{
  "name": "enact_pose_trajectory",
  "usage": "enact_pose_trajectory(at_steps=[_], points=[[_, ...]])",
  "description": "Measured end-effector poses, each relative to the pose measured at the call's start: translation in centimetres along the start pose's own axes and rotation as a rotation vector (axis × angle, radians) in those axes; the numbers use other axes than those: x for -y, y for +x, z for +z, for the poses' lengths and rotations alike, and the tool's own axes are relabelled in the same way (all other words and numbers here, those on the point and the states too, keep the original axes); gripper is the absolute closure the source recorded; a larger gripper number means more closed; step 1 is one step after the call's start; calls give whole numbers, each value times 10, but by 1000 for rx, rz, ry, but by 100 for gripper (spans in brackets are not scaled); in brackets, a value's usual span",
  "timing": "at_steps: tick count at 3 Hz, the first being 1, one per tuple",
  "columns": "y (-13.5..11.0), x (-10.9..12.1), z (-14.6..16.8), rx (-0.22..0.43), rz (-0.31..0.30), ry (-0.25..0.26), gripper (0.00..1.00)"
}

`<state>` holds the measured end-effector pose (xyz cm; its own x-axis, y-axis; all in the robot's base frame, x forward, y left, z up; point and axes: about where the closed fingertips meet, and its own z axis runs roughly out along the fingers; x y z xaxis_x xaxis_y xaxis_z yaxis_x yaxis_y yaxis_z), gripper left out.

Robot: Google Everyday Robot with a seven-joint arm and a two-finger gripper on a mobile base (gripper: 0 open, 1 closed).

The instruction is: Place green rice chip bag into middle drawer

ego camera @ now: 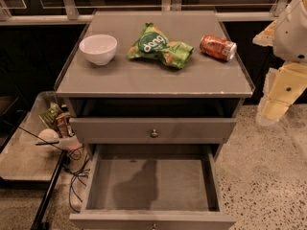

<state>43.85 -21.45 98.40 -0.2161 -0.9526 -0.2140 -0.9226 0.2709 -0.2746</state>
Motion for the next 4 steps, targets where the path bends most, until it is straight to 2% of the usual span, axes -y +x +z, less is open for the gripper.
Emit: enact_pose_trajectory(at_steps=[2, 3, 4], points=[[-6, 6, 1, 12, -19, 16, 0], [-25, 29, 13, 67, -60, 38, 0], [-35, 72, 42, 89, -7, 3, 0]])
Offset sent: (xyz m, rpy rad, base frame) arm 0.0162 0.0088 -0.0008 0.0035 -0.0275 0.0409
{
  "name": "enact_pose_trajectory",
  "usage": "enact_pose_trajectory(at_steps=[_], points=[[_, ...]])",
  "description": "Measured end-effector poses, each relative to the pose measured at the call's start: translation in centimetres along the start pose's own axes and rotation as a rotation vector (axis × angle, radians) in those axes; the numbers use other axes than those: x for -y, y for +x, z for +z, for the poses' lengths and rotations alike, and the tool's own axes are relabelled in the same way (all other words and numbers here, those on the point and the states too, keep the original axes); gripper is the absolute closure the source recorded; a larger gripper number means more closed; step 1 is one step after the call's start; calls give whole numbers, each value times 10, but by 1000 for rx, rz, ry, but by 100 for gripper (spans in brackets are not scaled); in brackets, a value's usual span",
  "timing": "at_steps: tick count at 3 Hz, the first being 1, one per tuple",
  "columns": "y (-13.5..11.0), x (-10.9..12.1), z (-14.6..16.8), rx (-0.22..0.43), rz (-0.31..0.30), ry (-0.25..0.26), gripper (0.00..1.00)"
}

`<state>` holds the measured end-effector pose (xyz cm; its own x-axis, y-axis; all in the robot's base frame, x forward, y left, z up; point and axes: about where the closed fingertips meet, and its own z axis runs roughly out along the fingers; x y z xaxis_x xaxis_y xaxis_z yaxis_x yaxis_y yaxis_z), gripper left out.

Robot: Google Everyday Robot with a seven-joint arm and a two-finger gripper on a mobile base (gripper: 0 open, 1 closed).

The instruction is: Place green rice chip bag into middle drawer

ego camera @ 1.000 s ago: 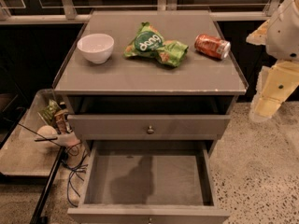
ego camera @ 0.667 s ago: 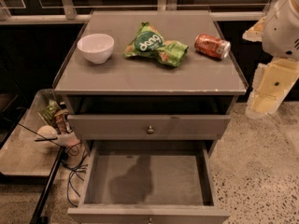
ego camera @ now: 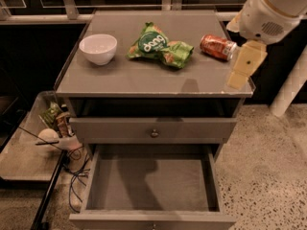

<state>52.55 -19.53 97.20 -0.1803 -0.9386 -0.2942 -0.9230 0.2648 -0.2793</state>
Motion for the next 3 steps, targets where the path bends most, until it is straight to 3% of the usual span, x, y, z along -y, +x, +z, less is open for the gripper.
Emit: enact_pose_trajectory(at_steps=[1, 2, 3], points=[[-16, 74, 18, 56, 87, 38, 0], [-11, 65, 20, 52, 73, 31, 0], [-14, 52, 27, 154, 21, 40, 0]])
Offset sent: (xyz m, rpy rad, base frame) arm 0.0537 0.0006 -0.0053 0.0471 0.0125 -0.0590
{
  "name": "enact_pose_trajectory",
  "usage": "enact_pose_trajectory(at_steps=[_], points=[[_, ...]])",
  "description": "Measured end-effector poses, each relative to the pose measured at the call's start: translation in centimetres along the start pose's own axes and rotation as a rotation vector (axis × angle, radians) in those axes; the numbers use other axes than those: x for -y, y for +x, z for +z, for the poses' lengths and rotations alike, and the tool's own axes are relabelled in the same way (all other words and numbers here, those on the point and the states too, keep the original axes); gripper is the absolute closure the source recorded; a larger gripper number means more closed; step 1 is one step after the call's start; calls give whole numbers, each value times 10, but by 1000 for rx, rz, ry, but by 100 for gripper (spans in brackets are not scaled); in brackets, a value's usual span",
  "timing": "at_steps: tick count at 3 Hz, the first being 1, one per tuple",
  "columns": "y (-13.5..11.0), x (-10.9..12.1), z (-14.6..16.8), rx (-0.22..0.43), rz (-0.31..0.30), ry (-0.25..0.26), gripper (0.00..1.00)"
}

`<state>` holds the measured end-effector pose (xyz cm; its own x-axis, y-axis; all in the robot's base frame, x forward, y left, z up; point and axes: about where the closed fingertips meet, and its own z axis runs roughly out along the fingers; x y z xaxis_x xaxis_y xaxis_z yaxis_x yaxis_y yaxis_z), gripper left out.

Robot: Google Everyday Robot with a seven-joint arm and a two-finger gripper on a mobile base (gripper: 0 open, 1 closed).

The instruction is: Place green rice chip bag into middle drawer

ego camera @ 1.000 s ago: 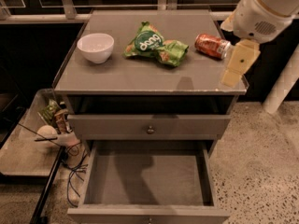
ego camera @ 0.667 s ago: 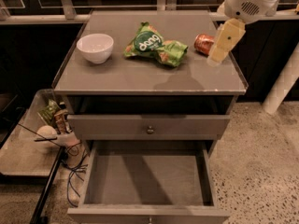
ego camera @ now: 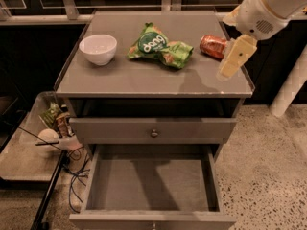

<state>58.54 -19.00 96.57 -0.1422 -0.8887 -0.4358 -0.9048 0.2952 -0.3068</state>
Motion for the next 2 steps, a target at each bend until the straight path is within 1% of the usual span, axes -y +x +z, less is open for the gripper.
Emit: enact_pose_trajectory(at_steps=[1, 2], points=[[-11, 0, 14, 194, -35, 49, 0], [-28, 13, 20, 304, -41, 106, 0]])
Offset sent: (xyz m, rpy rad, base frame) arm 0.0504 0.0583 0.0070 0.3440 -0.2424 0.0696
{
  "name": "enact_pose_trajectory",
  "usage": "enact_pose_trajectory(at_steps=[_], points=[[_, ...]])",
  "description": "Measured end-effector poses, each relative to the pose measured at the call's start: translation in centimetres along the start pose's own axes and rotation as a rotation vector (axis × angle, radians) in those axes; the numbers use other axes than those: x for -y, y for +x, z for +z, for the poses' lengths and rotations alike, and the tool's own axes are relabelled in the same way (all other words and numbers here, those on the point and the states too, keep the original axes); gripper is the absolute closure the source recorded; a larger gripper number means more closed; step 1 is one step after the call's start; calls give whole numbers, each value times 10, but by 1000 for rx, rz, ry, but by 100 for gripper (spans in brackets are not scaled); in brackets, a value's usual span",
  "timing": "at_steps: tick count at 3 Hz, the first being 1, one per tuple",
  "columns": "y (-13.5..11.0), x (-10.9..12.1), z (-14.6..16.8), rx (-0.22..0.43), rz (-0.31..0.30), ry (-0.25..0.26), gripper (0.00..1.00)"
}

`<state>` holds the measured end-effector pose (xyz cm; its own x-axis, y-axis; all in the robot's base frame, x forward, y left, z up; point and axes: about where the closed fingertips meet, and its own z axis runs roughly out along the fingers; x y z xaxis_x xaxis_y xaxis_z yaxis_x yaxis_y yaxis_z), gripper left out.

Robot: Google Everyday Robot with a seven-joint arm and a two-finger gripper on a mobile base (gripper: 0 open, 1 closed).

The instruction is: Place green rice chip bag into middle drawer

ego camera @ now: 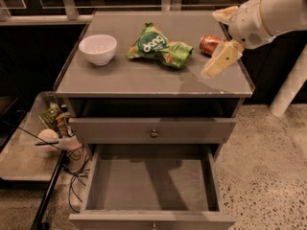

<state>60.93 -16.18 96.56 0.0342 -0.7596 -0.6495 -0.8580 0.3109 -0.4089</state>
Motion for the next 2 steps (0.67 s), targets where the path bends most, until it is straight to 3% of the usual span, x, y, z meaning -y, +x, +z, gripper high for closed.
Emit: enact_pose_trajectory(at_steps=[1, 2], points=[[-1, 0, 0, 1, 0, -1, 0], [-13, 12, 29, 41, -36, -10, 0]])
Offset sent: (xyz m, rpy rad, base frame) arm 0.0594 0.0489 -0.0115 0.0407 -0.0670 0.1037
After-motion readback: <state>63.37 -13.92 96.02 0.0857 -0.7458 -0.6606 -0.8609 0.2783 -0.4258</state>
